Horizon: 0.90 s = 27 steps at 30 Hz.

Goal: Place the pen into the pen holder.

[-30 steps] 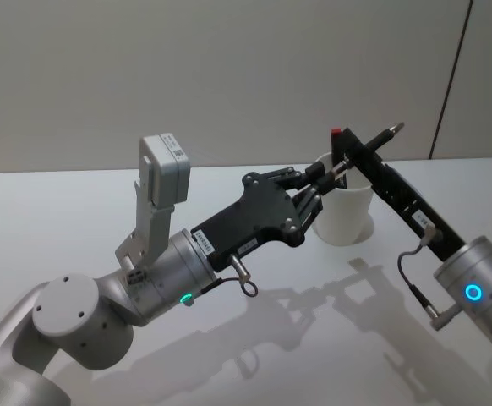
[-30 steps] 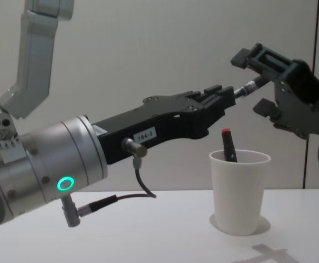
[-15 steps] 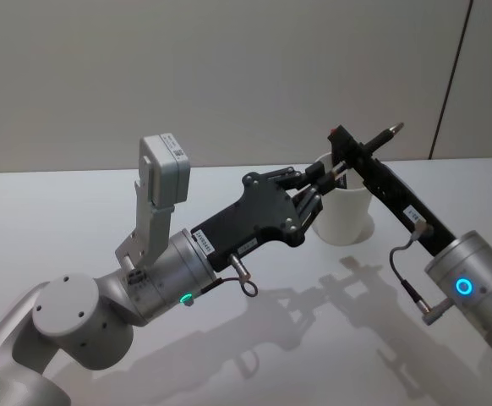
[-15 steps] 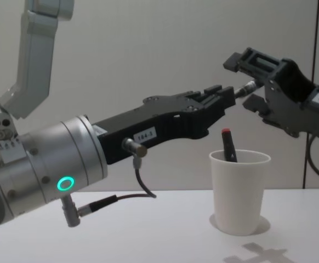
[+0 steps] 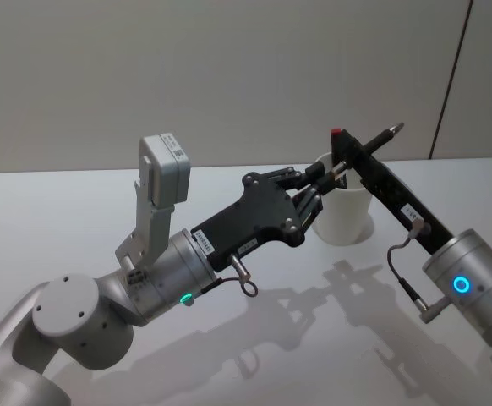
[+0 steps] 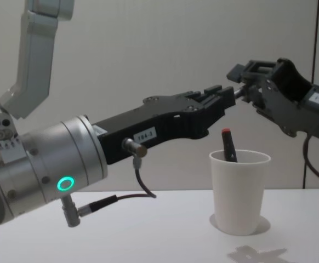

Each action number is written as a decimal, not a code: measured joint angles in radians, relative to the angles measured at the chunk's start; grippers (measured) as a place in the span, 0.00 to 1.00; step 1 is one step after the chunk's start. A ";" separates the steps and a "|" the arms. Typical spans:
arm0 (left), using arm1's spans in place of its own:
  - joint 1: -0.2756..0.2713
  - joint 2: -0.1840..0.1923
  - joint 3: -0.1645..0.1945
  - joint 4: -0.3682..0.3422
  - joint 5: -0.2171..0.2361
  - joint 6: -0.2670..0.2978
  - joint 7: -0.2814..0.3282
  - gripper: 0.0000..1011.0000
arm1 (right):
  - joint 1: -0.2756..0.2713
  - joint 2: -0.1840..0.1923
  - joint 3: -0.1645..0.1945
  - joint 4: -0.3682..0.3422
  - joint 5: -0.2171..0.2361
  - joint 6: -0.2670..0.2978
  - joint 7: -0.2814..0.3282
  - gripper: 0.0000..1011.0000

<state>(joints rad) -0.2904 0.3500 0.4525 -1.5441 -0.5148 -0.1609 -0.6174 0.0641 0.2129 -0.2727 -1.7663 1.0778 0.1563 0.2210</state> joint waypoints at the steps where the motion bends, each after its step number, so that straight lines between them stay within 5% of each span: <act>1: 0.000 0.000 0.000 0.000 0.000 0.000 0.000 0.14 | 0.000 0.000 0.000 0.000 0.000 0.000 0.000 0.30; 8: 0.000 0.000 0.000 0.000 0.000 0.000 0.000 0.14 | 0.001 -0.001 -0.001 0.001 -0.001 0.000 -0.001 0.12; 27: 0.000 0.000 0.000 0.000 0.000 0.000 0.000 0.14 | 0.003 -0.002 -0.001 0.002 0.000 0.000 -0.001 0.12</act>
<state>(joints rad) -0.2904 0.3501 0.4525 -1.5441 -0.5148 -0.1610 -0.6174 0.0667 0.2111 -0.2739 -1.7645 1.0774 0.1565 0.2197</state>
